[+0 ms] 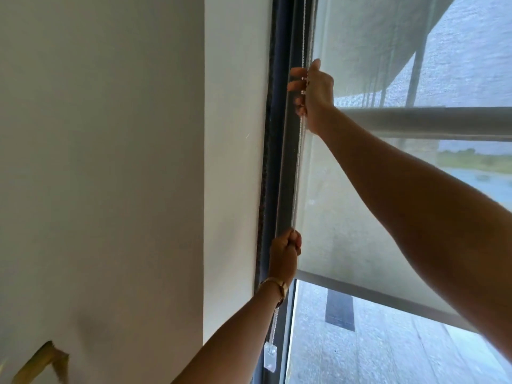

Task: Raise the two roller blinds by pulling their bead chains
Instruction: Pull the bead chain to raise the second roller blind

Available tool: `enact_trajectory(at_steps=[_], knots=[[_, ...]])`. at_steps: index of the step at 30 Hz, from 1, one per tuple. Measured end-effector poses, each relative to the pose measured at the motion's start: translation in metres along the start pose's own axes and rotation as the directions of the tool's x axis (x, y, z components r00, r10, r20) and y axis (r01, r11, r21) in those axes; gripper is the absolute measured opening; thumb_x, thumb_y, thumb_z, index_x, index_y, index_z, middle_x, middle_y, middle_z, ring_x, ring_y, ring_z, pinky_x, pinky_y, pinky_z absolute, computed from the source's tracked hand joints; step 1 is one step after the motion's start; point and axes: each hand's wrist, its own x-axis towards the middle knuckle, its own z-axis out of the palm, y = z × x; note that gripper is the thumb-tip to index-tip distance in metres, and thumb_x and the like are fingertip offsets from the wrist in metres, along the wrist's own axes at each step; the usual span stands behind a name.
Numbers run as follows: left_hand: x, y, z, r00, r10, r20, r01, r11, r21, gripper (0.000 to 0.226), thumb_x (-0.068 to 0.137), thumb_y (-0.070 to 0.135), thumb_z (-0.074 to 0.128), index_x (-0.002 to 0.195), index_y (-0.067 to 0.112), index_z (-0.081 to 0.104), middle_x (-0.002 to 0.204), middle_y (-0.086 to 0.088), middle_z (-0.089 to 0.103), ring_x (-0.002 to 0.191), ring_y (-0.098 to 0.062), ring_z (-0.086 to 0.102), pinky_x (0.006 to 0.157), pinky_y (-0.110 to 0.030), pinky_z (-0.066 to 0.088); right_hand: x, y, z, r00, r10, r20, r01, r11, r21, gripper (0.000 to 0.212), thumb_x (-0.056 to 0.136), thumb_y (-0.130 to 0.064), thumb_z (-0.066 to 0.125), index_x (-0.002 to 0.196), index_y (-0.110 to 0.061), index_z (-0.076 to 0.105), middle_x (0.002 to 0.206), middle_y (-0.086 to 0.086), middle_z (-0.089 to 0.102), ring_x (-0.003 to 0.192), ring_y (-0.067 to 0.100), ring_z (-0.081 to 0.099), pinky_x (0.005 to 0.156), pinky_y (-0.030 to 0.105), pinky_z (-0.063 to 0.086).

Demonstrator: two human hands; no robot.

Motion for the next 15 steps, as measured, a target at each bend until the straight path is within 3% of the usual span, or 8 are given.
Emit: enact_trajectory(at_steps=[2, 5, 7, 10, 12, 14, 15], knots=[[-0.006, -0.008, -0.003, 1.000, -0.005, 0.016, 0.005, 1.000, 0.006, 0.036, 0.091, -0.001, 0.033, 0.060, 0.014, 0.042, 0.053, 0.001, 0.032, 0.047, -0.005, 0.029, 0.050, -0.018, 0.025, 0.004, -0.002, 0.004, 0.992, -0.066, -0.105, 0.061, 0.997, -0.057, 0.046, 0.101, -0.035, 0.028, 0.075, -0.017, 0.062, 0.054, -0.005, 0.051, 0.043, 0.006, 0.040, 0.043, 0.021, 0.033], [-0.008, -0.015, -0.007, 0.998, -0.015, 0.055, 0.012, 0.998, 0.060, 0.032, 0.089, 0.006, 0.034, 0.059, 0.014, 0.042, 0.052, 0.003, 0.034, 0.048, -0.004, 0.030, 0.051, -0.018, 0.026, 0.004, 0.012, 0.005, 0.967, -0.223, -0.126, 0.203, 0.967, -0.153, 0.044, 0.098, -0.031, 0.034, 0.058, -0.021, 0.050, 0.051, -0.006, 0.043, 0.049, 0.011, 0.040, 0.050, 0.028, 0.032], [-0.005, -0.012, -0.009, 0.986, -0.083, 0.144, 0.066, 0.991, 0.116, 0.035, 0.091, -0.002, 0.031, 0.061, 0.012, 0.042, 0.055, -0.001, 0.035, 0.046, -0.002, 0.033, 0.051, -0.017, 0.027, 0.001, 0.026, 0.000, 0.931, -0.340, -0.133, 0.310, 0.928, -0.205, 0.039, 0.094, -0.027, 0.035, 0.056, -0.022, 0.042, 0.052, -0.004, 0.040, 0.052, 0.015, 0.039, 0.053, 0.033, 0.031], [0.009, 0.012, -0.010, 0.905, -0.225, 0.360, 0.138, 0.958, 0.251, 0.031, 0.092, -0.002, 0.030, 0.072, 0.009, 0.051, 0.065, -0.004, 0.050, 0.054, 0.000, 0.048, 0.052, -0.016, 0.038, -0.007, 0.033, -0.012, 0.911, -0.399, -0.107, 0.389, 0.915, -0.107, 0.038, 0.096, -0.022, 0.034, 0.058, -0.019, 0.042, 0.050, -0.001, 0.038, 0.046, 0.015, 0.037, 0.044, 0.029, 0.029], [0.024, 0.032, -0.005, 0.870, -0.251, 0.425, 0.155, 0.956, 0.249, 0.028, 0.097, 0.016, 0.032, 0.093, 0.010, 0.059, 0.085, -0.003, 0.062, 0.079, -0.012, 0.059, 0.070, -0.023, 0.048, -0.015, 0.037, -0.018, 0.908, -0.404, -0.111, 0.399, 0.915, -0.065, 0.040, 0.099, -0.021, 0.034, 0.060, -0.018, 0.043, 0.049, -0.002, 0.037, 0.042, 0.011, 0.036, 0.041, 0.022, 0.029], [0.044, 0.058, 0.002, 0.905, -0.178, 0.387, 0.132, 0.981, 0.143, 0.035, 0.097, 0.029, 0.032, 0.110, 0.010, 0.059, 0.100, -0.004, 0.064, 0.095, -0.022, 0.060, 0.088, -0.038, 0.049, -0.024, 0.049, -0.021, 0.903, -0.417, -0.103, 0.409, 0.908, -0.089, 0.039, 0.099, -0.020, 0.034, 0.062, -0.017, 0.045, 0.049, -0.003, 0.039, 0.043, 0.011, 0.039, 0.042, 0.020, 0.032], [0.054, 0.074, 0.005, 0.931, -0.126, 0.343, 0.108, 0.991, 0.073, 0.034, 0.097, 0.030, 0.033, 0.108, 0.012, 0.059, 0.102, -0.006, 0.064, 0.096, -0.023, 0.060, 0.092, -0.043, 0.048, -0.029, 0.059, -0.021, 0.901, -0.422, -0.100, 0.412, 0.905, -0.109, 0.038, 0.099, -0.020, 0.034, 0.063, -0.016, 0.046, 0.051, -0.002, 0.040, 0.045, 0.013, 0.040, 0.044, 0.021, 0.034]])
